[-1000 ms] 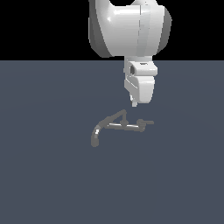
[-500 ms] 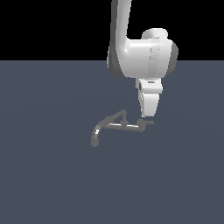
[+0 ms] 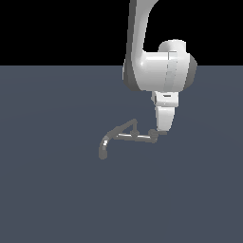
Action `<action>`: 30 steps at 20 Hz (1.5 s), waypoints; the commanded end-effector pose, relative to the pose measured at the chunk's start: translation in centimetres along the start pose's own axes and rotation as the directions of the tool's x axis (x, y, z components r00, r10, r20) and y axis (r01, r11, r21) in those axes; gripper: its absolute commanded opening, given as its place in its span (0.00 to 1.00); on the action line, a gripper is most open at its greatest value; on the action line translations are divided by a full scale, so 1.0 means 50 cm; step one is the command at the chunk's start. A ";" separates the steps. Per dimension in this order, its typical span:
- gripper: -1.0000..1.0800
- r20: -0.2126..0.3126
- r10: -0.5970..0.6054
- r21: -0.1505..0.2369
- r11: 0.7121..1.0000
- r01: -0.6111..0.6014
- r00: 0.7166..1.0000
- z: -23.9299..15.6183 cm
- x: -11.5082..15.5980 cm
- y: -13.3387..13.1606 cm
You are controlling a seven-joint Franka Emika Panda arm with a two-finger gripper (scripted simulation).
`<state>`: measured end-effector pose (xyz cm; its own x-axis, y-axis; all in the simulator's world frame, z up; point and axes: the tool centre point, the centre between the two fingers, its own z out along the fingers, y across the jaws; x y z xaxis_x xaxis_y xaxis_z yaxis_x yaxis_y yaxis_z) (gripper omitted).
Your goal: Turn on the faucet by rotating a designated handle.
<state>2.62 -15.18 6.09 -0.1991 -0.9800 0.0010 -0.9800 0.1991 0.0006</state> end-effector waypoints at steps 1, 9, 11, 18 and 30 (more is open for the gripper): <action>0.00 0.000 0.002 0.001 1.000 -0.002 1.000 0.001 0.000 -0.001; 0.00 0.000 0.002 0.000 1.000 -0.002 1.000 0.000 0.028 0.035; 0.00 0.001 0.002 0.001 1.000 -0.002 1.000 0.000 0.039 0.047; 0.00 0.002 -0.001 0.003 1.000 0.001 1.000 0.000 0.034 0.070; 0.00 -0.001 0.008 0.010 1.000 -0.008 1.000 0.003 0.028 0.118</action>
<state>-3.17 -16.39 5.94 -0.2161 -0.9763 0.0046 -0.9763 0.2161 -0.0139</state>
